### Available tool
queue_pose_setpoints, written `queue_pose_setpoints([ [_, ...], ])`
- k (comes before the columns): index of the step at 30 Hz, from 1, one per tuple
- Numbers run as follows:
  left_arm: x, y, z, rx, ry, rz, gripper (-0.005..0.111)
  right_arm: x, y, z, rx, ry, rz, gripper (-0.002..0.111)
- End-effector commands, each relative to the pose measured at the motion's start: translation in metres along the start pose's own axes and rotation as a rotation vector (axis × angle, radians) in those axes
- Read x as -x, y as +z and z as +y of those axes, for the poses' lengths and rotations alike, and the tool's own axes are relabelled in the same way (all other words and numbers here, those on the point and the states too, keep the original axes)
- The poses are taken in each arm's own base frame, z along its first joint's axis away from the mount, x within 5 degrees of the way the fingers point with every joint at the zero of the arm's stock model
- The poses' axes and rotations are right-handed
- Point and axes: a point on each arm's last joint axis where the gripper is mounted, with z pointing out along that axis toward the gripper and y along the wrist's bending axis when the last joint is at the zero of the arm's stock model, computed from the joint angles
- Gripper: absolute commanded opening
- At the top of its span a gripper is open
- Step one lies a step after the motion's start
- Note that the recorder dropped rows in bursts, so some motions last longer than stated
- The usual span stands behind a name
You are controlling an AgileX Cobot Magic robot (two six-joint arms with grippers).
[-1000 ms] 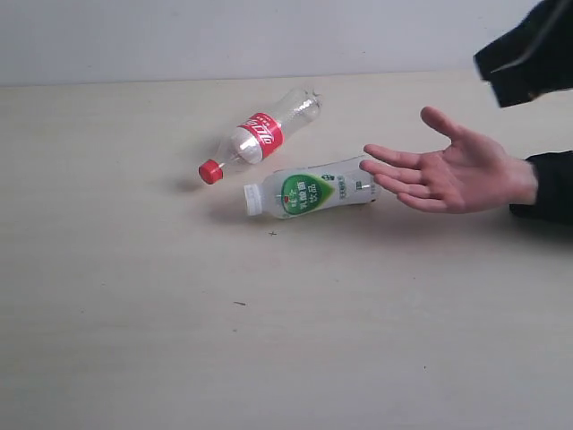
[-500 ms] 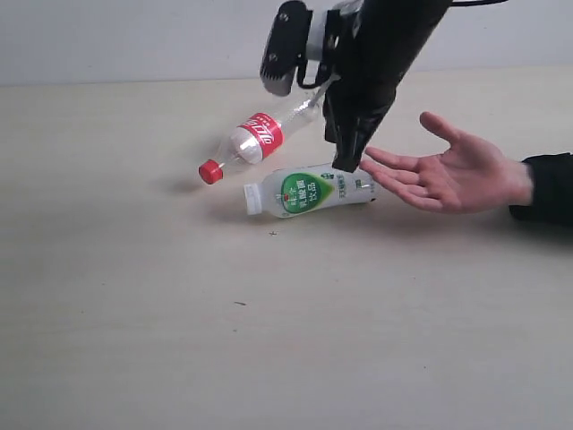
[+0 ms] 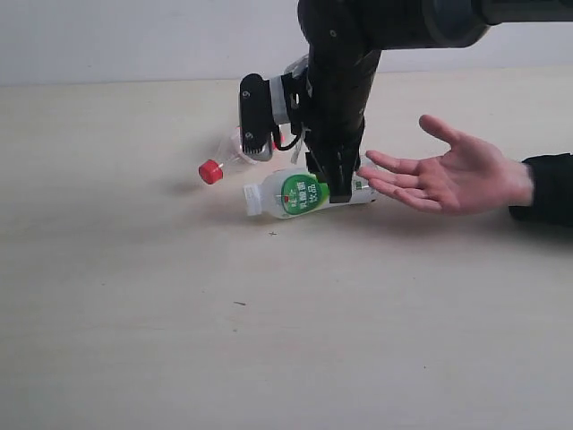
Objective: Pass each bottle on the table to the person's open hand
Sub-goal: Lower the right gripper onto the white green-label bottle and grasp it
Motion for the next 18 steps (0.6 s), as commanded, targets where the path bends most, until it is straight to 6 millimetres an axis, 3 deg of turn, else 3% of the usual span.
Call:
queue_pose_setpoints([
  [1, 0.001, -0.001, 0.000, -0.005, 0.003, -0.011, 0.008, 0.003, 0.000, -0.002, -0.004, 0.017, -0.018, 0.076],
  [6, 0.001, -0.001, 0.000, -0.005, 0.003, -0.011, 0.008, 0.004, 0.008, -0.001, 0.000, 0.022, -0.017, 0.076],
  [18, 0.001, -0.001, 0.000, -0.005, 0.003, -0.011, 0.008, 0.016, 0.052, -0.001, -0.052, -0.005, -0.060, 0.084],
])
